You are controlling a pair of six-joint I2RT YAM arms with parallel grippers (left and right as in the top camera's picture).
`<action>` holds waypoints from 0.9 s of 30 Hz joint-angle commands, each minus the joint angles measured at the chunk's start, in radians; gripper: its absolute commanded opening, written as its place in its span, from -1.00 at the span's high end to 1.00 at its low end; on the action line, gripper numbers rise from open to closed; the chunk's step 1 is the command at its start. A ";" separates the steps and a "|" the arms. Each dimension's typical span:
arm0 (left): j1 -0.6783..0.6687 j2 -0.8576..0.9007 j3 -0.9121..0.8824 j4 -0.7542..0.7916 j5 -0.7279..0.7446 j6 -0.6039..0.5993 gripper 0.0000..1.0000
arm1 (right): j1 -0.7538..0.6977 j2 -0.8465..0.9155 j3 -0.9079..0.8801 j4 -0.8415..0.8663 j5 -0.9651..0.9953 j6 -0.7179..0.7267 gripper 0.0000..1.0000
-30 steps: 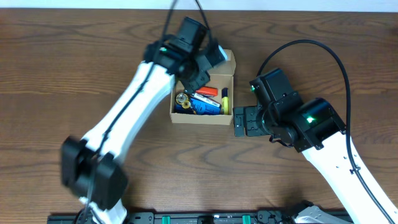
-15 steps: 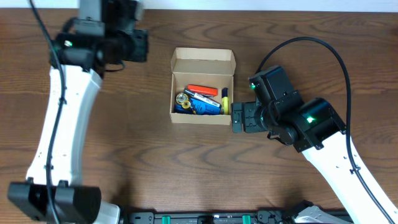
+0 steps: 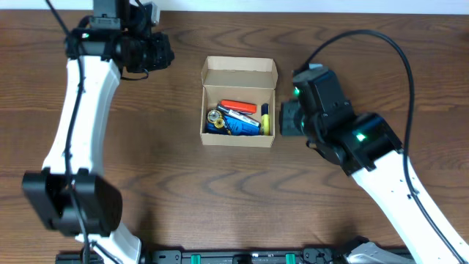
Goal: Pack container
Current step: 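Raise both grippers to the box's far flaps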
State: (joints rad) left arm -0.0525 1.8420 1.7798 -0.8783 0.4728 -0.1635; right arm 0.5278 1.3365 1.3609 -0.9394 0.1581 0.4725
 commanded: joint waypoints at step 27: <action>0.006 0.491 -0.004 0.326 0.307 -0.379 0.89 | -0.404 0.732 -0.016 0.650 -0.665 0.280 0.97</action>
State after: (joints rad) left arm -0.0521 2.3287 1.7786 -0.5697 0.7261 -0.5209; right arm 0.1116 2.0258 1.3460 -0.3271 -0.4046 0.6800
